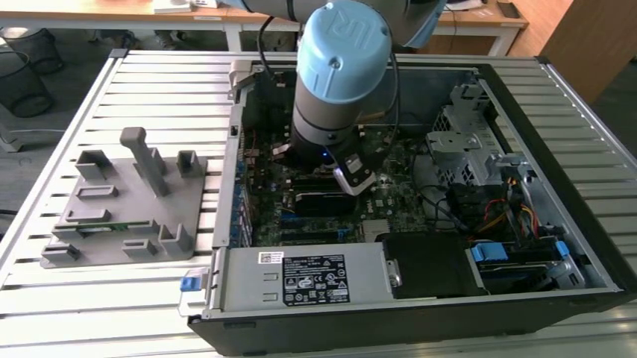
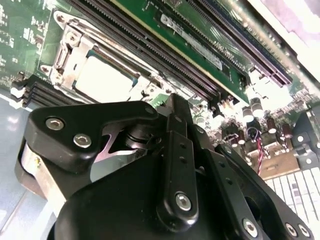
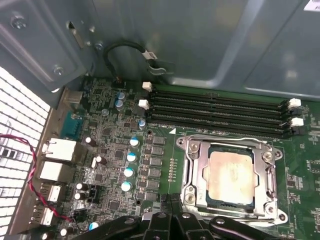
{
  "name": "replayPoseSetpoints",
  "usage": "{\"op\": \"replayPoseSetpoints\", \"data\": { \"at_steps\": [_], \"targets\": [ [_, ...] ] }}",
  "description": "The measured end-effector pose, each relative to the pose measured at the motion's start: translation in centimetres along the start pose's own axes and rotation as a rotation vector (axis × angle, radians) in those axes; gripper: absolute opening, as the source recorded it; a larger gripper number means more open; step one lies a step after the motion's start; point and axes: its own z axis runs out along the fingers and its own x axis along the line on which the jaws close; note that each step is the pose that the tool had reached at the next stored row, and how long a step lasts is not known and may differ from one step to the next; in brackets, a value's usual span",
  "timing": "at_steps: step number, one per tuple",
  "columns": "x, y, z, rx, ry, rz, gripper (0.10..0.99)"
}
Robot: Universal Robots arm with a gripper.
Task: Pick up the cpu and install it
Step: 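Install the second cpu locking lever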
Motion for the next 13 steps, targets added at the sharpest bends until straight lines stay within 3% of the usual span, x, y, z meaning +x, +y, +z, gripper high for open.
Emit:
{"op": "replayPoseSetpoints", "data": {
  "at_steps": [13],
  "targets": [
    [0.03,0.67,-1.74,0.000,0.0000,0.000,0.106]
  ]
}}
